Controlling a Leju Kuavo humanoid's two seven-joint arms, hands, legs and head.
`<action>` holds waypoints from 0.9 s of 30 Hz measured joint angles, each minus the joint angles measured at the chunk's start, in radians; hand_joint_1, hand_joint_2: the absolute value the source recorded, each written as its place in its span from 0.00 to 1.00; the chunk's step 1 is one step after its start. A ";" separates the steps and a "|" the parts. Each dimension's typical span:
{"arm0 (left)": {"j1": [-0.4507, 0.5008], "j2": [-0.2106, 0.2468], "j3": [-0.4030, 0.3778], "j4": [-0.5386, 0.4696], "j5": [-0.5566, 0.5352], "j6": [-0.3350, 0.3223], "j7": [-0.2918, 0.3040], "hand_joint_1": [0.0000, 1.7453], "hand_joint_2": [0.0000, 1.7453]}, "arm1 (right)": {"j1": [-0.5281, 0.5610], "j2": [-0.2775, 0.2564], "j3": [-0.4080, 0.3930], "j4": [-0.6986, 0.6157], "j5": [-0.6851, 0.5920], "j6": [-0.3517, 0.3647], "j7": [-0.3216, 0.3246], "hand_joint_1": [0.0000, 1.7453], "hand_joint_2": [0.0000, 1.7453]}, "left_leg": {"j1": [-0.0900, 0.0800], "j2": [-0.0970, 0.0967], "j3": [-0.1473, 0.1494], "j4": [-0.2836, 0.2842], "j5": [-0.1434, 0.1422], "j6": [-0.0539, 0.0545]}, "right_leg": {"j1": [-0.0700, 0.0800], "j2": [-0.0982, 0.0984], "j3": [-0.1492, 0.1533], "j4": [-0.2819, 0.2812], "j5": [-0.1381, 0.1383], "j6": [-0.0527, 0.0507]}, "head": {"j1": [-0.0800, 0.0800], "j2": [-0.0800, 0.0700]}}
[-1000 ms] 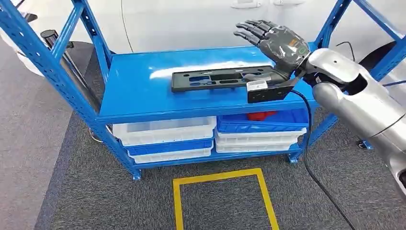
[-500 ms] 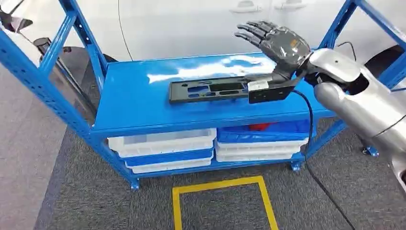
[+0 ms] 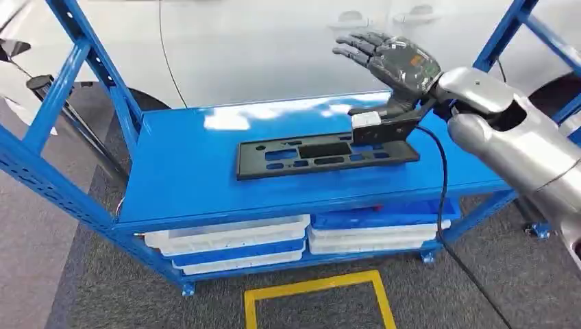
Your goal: Take the parts from the cabinet and place them on the table.
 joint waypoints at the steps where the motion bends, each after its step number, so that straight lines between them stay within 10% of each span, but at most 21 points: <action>1: -0.004 -0.002 0.000 -0.001 0.000 0.000 0.000 0.00 0.00 | -0.007 0.000 0.000 -0.001 -0.003 0.000 0.000 0.00 0.00 | 0.008 0.001 0.012 -0.011 -0.001 0.005 | 0.002 -0.001 0.012 0.002 -0.013 0.005 | 0.000 0.000; 3: -0.010 0.000 0.000 -0.001 0.002 0.004 -0.002 0.00 0.00 | -0.022 0.000 0.001 0.000 -0.014 -0.002 0.001 0.00 0.00 | 0.010 0.000 0.029 -0.023 -0.010 0.017 | 0.000 -0.006 -0.023 0.080 -0.050 0.013 | 0.000 0.000; 5: -0.013 0.000 0.000 -0.001 0.004 0.006 -0.003 0.00 0.00 | -0.031 0.000 0.011 0.002 -0.029 -0.002 0.003 0.00 0.00 | 0.010 -0.002 0.035 -0.024 -0.019 0.021 | -0.003 -0.006 -0.123 0.237 -0.108 0.019 | 0.000 0.000; 7: -0.011 -0.001 -0.001 -0.001 0.007 0.005 -0.003 0.00 0.00 | -0.030 0.001 0.027 0.008 -0.035 -0.002 0.004 0.00 0.00 | 0.010 -0.004 0.045 -0.023 -0.029 0.019 | -0.008 -0.006 -0.198 0.313 -0.100 0.023 | 0.000 0.000; 11: -0.012 -0.003 -0.002 -0.001 0.011 0.005 -0.004 0.00 0.00 | -0.072 0.015 0.061 0.030 -0.046 0.072 0.019 0.00 0.00 | 0.011 -0.008 0.068 -0.013 -0.051 0.006 | -0.015 -0.007 -0.130 0.043 0.111 0.024 | 0.000 0.000; 17: -0.012 -0.002 -0.004 -0.001 0.012 -0.003 -0.006 0.00 0.00 | -0.124 0.039 0.127 0.057 -0.046 0.136 0.034 0.00 0.00 | 0.008 -0.008 0.066 -0.009 -0.057 -0.004 | -0.002 -0.004 -0.121 0.015 0.106 0.001 | 0.000 0.000; 27: -0.011 -0.002 -0.011 -0.001 0.023 -0.008 0.000 0.00 0.00 | -0.131 0.022 0.231 0.074 -0.059 0.222 0.016 0.00 0.00 | 0.010 -0.008 0.070 -0.015 -0.055 -0.013 | 0.000 -0.004 -0.122 0.016 0.105 -0.005 | 0.000 0.000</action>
